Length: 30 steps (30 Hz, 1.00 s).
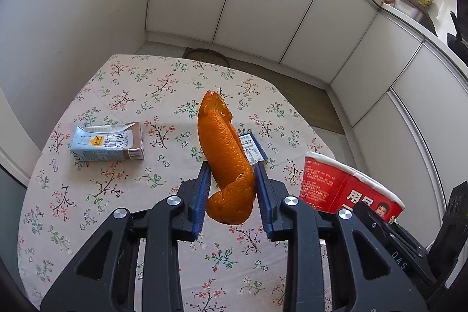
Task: Collect trash
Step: 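Carry peel and noodle cup to the white bin while the right tool opens over it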
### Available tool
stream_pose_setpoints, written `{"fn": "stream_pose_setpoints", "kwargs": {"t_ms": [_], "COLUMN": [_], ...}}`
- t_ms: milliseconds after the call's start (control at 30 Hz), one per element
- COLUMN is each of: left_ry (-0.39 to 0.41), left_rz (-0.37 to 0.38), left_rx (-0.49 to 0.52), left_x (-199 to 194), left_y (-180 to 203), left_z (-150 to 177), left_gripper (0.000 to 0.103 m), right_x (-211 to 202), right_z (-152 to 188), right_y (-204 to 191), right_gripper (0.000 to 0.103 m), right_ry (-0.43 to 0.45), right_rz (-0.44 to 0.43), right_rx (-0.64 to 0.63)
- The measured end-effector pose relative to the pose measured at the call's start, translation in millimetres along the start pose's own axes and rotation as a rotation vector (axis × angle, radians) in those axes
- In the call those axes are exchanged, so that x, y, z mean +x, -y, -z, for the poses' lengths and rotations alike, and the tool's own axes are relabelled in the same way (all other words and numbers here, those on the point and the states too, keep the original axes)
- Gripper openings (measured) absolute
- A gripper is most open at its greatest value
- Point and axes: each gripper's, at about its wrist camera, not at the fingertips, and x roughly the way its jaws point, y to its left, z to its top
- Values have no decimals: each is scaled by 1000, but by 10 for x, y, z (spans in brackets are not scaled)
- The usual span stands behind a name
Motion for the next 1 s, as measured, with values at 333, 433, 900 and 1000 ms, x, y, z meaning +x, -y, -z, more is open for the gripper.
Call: {"fn": "stream_pose_setpoints", "kwargs": {"t_ms": [333, 433, 900, 1000], "left_ry": [47, 54, 60, 56], "left_rz": [34, 48, 104, 115], "left_rx": [39, 48, 110, 129], "left_x": [-60, -63, -33, -16], "left_y": [297, 383, 865, 980], "left_z": [-42, -48, 2, 32], "left_gripper": [29, 29, 29, 29], "right_x": [-349, -466, -875, -941], "right_z": [-109, -126, -239, -270], "right_y": [-66, -44, 399, 557], "right_gripper": [29, 29, 29, 29], "right_ry": [176, 217, 345, 363], "right_rz": [103, 129, 272, 324], "right_rx": [-127, -149, -118, -95]}}
